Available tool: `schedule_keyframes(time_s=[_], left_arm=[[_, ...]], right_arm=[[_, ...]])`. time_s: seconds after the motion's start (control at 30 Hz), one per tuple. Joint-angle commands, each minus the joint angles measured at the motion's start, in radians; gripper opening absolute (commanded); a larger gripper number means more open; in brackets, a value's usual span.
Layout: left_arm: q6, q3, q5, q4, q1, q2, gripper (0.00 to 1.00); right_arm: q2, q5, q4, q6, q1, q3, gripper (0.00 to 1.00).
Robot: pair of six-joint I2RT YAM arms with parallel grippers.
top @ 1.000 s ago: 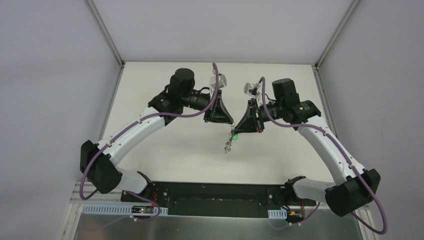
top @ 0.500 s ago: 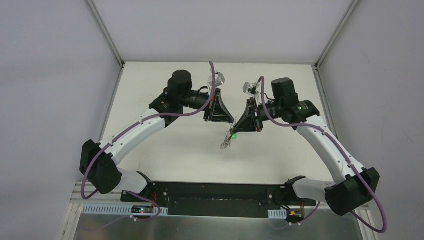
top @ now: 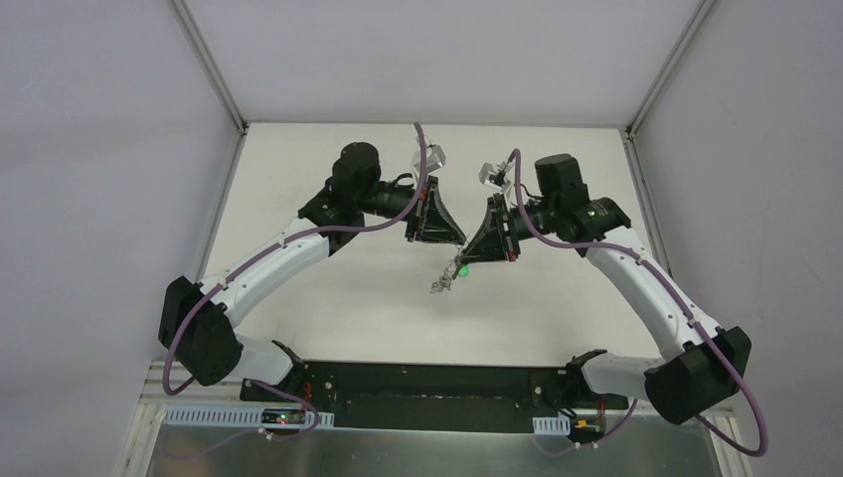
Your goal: Put the keys on the keyring
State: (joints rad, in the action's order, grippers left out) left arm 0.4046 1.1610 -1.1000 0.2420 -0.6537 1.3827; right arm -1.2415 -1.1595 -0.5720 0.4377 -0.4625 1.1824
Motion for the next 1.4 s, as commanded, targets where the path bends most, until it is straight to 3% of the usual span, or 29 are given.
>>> schedule_keyframes(time_s=[0.0, 0.27, 0.5, 0.63, 1.37], left_arm=[[-0.007, -0.005, -0.013, 0.070, 0.002, -0.039, 0.00], [-0.041, 0.007, 0.014, 0.019, 0.002, -0.040, 0.00], [-0.037, 0.021, 0.012, 0.012, 0.007, -0.039, 0.00], [-0.023, 0.019, 0.006, 0.028, 0.009, -0.041, 0.00], [0.025, 0.000, 0.002, 0.084, 0.009, -0.042, 0.00]], right_arm=[[-0.007, 0.002, 0.057, -0.035, -0.008, 0.022, 0.00], [0.002, 0.038, 0.075, -0.067, -0.005, 0.022, 0.01], [0.058, 0.052, 0.045, -0.029, 0.045, 0.013, 0.22], [0.090, 0.060, -0.007, 0.021, 0.070, 0.042, 0.29], [0.033, 0.034, 0.013, 0.000, 0.042, 0.092, 0.29]])
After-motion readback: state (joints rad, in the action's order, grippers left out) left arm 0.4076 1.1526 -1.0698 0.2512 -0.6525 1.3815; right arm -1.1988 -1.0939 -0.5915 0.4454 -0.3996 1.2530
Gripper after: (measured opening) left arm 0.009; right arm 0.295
